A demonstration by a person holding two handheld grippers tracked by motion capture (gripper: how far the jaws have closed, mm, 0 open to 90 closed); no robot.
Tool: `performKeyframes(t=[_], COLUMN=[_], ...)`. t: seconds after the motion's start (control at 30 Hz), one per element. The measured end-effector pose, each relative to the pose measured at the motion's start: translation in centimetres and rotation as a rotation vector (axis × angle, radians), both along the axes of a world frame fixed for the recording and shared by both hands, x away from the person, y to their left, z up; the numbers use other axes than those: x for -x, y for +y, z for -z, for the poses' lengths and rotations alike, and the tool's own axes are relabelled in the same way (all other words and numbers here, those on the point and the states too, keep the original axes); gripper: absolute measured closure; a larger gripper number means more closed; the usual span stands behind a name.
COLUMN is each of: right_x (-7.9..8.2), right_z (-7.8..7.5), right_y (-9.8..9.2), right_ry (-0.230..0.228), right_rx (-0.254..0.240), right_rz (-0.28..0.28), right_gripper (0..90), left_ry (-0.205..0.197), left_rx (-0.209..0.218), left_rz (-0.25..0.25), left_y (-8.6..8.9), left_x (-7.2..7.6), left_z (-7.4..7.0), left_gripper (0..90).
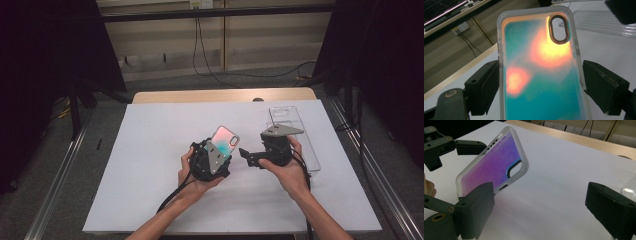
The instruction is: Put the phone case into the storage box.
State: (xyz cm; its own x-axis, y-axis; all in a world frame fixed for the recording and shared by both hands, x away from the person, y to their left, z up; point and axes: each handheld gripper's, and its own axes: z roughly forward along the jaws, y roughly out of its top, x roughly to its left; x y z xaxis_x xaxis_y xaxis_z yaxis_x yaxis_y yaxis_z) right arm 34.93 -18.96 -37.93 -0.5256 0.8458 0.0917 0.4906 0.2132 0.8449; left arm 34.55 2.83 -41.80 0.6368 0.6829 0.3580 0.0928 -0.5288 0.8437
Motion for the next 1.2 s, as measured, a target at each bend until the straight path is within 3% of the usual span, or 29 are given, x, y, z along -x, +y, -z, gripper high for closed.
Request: performKeyframes(t=[0.13,0.23,0.43,0.5,0.6,1.03,1.2], right_x=[-0.3,-0.4,-0.8,-0.8,-1.0,-1.8,-1.9], right_z=[0.0,-0.3,-0.5,-0.5,-0.6,-0.6,-0.4], right_y=[0.5,0.6,0.4,0.6,0.6,1.7,2.0], right_ry=[0.011,0.010,0.071,0.071,0.096,0.210,0.239], right_rx=[0.023,0.043,0.006,0.006,-0.035,-0.087,-0.086], right_rz=[-0.003,0.030,0.033,0.042,0.034,0.029,0.036], right_gripper=[6.9,10.6,27.5,31.5,39.6,60.1,67.5], left_ry=[-0.018,-0.027,-0.030,-0.033,-0.040,-0.043,-0.044], left_rx=[-0.004,-0.004,0.006,0.005,-0.002,-0.016,-0.022], left_rz=[0.000,-0.005,-0.002,-0.004,0.000,0.011,0.014], left_y=[-0.2,-0.2,-0.3,-0.3,-0.5,-0.9,-1.2], left_x=[0.1,0.1,0.1,0.1,0.1,0.4,0.4], left_z=[0.0,0.1,0.1,0.1,0.2,0.4,0.7], left_gripper=[16.9,16.9,16.9,16.9,16.9,16.9,16.9])
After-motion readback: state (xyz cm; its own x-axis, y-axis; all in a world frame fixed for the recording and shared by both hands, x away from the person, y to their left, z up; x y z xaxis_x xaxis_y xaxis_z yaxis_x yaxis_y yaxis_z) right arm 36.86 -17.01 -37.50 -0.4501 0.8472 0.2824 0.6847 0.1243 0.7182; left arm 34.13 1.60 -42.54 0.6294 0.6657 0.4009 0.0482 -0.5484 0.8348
